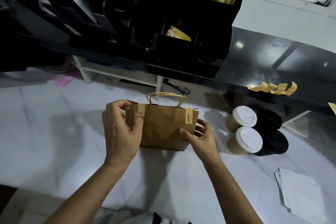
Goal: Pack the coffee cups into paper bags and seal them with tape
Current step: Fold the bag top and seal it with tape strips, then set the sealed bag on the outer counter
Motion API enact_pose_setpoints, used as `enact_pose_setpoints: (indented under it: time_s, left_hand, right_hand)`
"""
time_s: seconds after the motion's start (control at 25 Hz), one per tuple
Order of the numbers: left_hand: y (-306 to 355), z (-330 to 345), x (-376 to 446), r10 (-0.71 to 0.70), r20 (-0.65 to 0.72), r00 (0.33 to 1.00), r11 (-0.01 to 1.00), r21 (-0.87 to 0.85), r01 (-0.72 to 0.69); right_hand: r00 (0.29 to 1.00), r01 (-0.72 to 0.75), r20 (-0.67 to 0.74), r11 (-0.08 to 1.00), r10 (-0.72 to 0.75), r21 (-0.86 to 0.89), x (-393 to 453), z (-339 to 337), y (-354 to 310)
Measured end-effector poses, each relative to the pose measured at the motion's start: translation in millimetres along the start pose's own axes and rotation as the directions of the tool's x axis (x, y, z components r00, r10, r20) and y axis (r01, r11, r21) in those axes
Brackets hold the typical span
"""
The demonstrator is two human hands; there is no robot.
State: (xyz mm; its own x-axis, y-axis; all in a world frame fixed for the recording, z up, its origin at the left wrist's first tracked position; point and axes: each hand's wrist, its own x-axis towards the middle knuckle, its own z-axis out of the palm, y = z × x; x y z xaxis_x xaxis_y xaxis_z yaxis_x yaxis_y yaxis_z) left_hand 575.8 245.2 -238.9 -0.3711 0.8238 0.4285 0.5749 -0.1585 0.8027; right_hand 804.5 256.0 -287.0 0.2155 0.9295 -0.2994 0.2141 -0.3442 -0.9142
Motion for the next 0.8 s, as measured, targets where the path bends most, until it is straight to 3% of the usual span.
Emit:
enact_pose_setpoints:
  time_s: [0.2, 0.36, 0.48, 0.8]
  left_hand:
    - [-35, -2, -10, -0.222, 0.118, 0.968, 0.974, 0.081, 0.214]
    - [-49, -5, -12, -0.376, 0.375, 0.848, 0.926, 0.122, 0.357]
    - [-52, -10, -13, -0.354, 0.477, 0.804, 0.929, 0.084, 0.359]
    - [-53, -13, -11, -0.248, 0.533, 0.809, 0.948, -0.038, 0.316]
  right_hand:
    - [0.998, -0.058, 0.035, 0.997, 0.057, 0.046, -11, 11, 6]
    - [0.998, -0.062, 0.016, 0.998, 0.061, 0.028, -18, 21, 7]
    - [0.998, -0.054, -0.011, 0.998, 0.054, 0.033, -25, 28, 5]
    - [0.985, 0.085, -0.151, 0.996, -0.082, 0.015, -55, 33, -5]
